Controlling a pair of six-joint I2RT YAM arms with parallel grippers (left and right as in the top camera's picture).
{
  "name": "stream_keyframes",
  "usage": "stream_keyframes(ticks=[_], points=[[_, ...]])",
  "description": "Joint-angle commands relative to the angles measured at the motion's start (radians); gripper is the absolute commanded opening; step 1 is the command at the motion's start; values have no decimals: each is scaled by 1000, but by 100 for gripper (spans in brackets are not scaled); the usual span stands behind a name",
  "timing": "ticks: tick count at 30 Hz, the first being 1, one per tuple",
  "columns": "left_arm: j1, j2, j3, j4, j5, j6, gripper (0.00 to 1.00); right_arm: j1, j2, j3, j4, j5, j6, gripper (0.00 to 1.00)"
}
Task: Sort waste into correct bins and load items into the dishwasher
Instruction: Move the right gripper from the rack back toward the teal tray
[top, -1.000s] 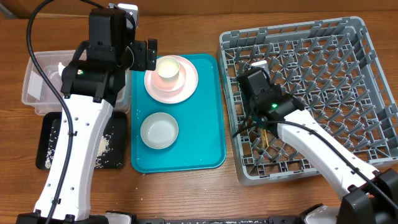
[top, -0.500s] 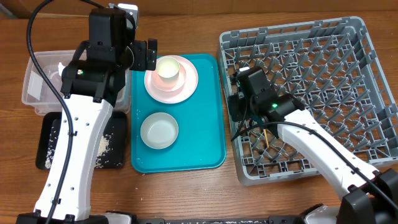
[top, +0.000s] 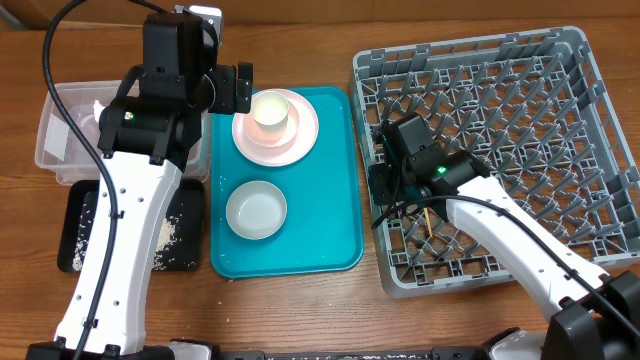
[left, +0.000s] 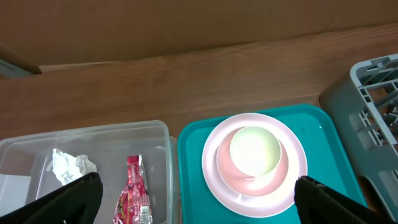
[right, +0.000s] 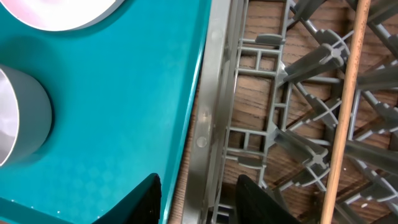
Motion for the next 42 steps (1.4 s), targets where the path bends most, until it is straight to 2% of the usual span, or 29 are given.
stream_keyframes(ticks=[1,5,18,24,27,31,42], points=[[4,-3,13,1,-9,19,100,-4,-10,-6,0,-10,26,39],[4,-3,13,1,-10,19,100,-4,-9,-7,-24,-10,93,40],[4,-3,13,1,-10,19,100,7,-8,-80,-9,-40,103,39],[4,-3,13,1,-10,19,100,7,-7,-83,18,-43,232,25],[4,-3,13,1,-10,19,100,8,-7,-83,25,-43,330,21],[4,-3,13,1,-10,19,100,8,-7,-83,26,-45,360,16],[4,-3,13,1,-10,19,100,8,-7,-83,73,-88,412,14]])
